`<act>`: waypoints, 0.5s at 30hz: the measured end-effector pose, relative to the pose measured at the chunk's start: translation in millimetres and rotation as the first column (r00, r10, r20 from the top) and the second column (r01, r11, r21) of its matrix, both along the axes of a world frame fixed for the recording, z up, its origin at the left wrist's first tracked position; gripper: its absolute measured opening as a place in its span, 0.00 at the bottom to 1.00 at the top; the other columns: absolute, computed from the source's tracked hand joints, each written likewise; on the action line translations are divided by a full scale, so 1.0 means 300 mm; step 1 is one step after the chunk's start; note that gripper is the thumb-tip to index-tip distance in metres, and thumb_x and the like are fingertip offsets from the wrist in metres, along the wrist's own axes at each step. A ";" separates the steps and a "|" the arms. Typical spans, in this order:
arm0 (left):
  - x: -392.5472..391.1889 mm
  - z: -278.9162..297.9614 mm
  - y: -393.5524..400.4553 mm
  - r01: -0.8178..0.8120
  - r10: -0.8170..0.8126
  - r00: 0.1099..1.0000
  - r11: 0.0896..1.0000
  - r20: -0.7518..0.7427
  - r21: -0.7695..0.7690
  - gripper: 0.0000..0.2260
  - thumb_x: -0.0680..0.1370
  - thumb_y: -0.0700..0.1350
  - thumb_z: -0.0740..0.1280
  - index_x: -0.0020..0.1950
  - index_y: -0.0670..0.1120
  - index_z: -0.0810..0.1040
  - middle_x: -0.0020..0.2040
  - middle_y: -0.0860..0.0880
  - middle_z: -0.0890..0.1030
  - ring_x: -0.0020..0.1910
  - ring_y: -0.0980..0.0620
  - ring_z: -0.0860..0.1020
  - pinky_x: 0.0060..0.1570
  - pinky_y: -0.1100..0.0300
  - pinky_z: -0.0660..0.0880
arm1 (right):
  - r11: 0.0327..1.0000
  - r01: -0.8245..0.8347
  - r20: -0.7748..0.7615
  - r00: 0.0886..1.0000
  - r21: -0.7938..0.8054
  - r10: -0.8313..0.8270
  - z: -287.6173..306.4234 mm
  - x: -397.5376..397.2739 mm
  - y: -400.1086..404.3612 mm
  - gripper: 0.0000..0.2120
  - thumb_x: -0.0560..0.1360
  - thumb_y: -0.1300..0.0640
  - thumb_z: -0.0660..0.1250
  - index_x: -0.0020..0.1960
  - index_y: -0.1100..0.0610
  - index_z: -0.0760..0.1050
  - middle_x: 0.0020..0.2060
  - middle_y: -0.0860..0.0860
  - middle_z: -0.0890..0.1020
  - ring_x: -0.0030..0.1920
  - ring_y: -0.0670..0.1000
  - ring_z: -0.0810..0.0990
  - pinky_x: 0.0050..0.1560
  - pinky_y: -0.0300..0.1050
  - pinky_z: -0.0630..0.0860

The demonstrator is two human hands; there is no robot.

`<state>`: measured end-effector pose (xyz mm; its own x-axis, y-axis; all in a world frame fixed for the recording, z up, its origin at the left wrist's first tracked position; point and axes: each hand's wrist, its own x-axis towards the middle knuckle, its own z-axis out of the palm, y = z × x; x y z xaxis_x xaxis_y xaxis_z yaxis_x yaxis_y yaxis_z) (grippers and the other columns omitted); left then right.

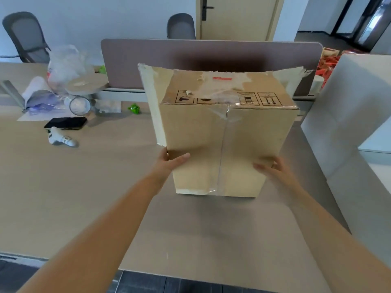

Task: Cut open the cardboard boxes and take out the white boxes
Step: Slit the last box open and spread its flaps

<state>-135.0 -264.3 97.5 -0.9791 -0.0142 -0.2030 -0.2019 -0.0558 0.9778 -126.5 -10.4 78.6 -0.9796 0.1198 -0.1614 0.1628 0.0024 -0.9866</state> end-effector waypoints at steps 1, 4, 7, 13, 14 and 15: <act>-0.004 -0.022 0.002 -0.006 0.005 1.000 1.000 0.029 0.005 0.13 0.78 0.39 0.63 0.59 0.49 0.66 0.47 0.59 0.74 0.46 0.61 0.73 0.45 0.70 0.67 | 0.999 0.031 0.021 0.999 0.008 -0.031 -0.014 -0.001 -0.008 0.23 0.70 0.64 0.70 0.63 0.62 0.67 0.45 0.47 0.77 0.49 0.46 0.77 0.38 0.29 0.72; -0.024 -0.044 0.010 -0.056 0.055 0.996 0.998 0.077 0.011 0.14 0.77 0.44 0.65 0.60 0.51 0.65 0.47 0.59 0.73 0.47 0.60 0.73 0.53 0.63 0.60 | 0.994 0.089 0.038 0.995 0.057 -0.091 -0.021 -0.013 -0.027 0.23 0.71 0.64 0.69 0.62 0.62 0.66 0.51 0.52 0.76 0.52 0.48 0.76 0.42 0.33 0.72; -0.050 -0.032 0.009 -0.141 0.140 0.989 0.990 0.052 0.024 0.15 0.75 0.45 0.68 0.59 0.47 0.69 0.45 0.56 0.75 0.45 0.58 0.74 0.43 0.67 0.68 | 0.996 0.092 0.005 0.996 0.010 -0.092 -0.002 -0.004 -0.043 0.20 0.73 0.67 0.66 0.59 0.59 0.61 0.48 0.50 0.75 0.46 0.45 0.75 0.35 0.27 0.75; -0.060 0.023 -0.031 -0.214 0.212 0.974 0.977 -0.083 -0.016 0.12 0.74 0.43 0.70 0.48 0.51 0.66 0.44 0.53 0.74 0.44 0.54 0.75 0.45 0.61 0.74 | 0.990 0.142 -0.136 0.981 0.022 -0.138 0.080 0.009 -0.114 0.25 0.71 0.73 0.65 0.59 0.54 0.57 0.43 0.46 0.72 0.42 0.43 0.74 0.44 0.38 0.75; -0.063 0.045 -0.036 -0.203 0.199 0.974 0.979 -0.109 -0.032 0.14 0.73 0.43 0.70 0.50 0.49 0.66 0.45 0.53 0.74 0.44 0.55 0.75 0.45 0.61 0.75 | 0.986 0.162 -0.159 0.975 0.045 -0.153 0.098 0.007 -0.123 0.28 0.70 0.72 0.67 0.62 0.54 0.58 0.44 0.45 0.72 0.44 0.43 0.74 0.47 0.40 0.74; -0.066 0.071 -0.039 -0.191 0.183 0.974 0.980 -0.135 -0.050 0.17 0.73 0.41 0.71 0.54 0.48 0.65 0.45 0.54 0.74 0.44 0.56 0.75 0.45 0.62 0.74 | 0.980 0.186 -0.184 0.968 0.074 -0.169 0.118 0.005 -0.131 0.32 0.69 0.72 0.69 0.65 0.54 0.58 0.45 0.43 0.72 0.46 0.42 0.74 0.49 0.41 0.74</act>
